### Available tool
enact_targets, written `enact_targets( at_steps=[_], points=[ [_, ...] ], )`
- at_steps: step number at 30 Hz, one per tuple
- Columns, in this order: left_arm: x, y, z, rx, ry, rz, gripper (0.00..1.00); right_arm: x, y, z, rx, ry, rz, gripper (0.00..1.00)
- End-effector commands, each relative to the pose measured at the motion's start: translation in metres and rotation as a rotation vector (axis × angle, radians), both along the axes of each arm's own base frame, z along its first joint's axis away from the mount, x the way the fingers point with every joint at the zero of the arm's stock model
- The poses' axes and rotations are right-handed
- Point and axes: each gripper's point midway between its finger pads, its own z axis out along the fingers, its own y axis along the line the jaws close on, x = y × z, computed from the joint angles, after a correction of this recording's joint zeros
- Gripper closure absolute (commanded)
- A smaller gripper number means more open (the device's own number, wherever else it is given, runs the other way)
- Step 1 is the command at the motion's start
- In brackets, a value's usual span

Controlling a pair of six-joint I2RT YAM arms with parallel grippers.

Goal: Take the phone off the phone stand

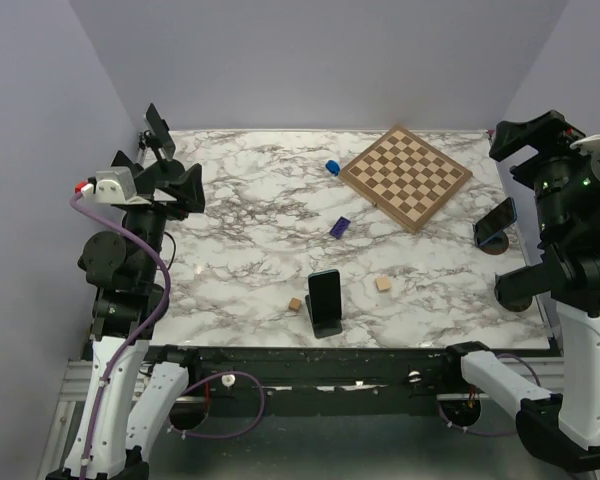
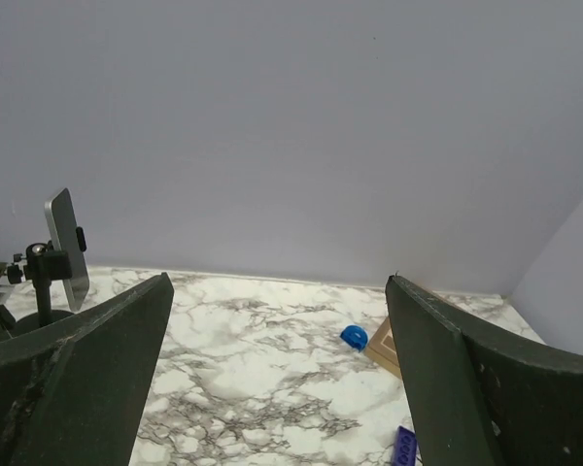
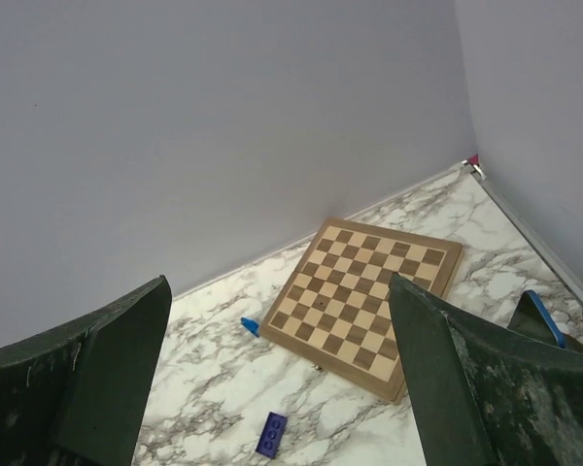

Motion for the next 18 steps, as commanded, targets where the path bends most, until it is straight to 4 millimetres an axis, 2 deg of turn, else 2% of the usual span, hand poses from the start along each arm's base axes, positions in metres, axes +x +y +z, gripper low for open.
enact_targets(
  at_steps=[1,6,9,12,18],
  points=[
    [0.001,-0.007,-0.001,-0.007,0.009,-0.033,0.01,0.004,0.007,-0.023,-0.003,0.074,0.037,0.00],
    [0.001,-0.009,-0.001,-0.008,0.009,-0.042,0.01,0.011,0.016,-0.041,-0.016,0.139,0.089,0.00],
    [0.003,-0.011,-0.003,-0.009,0.025,-0.049,0.01,0.022,0.028,-0.069,-0.026,0.239,0.146,0.00],
    [0.005,-0.012,-0.004,-0.009,0.040,-0.051,0.01,0.036,0.048,-0.102,-0.031,0.364,0.255,0.00],
    [0.010,-0.018,-0.008,-0.004,0.057,-0.082,0.01,0.044,0.116,-0.163,0.084,0.509,0.572,0.00]
  ],
)
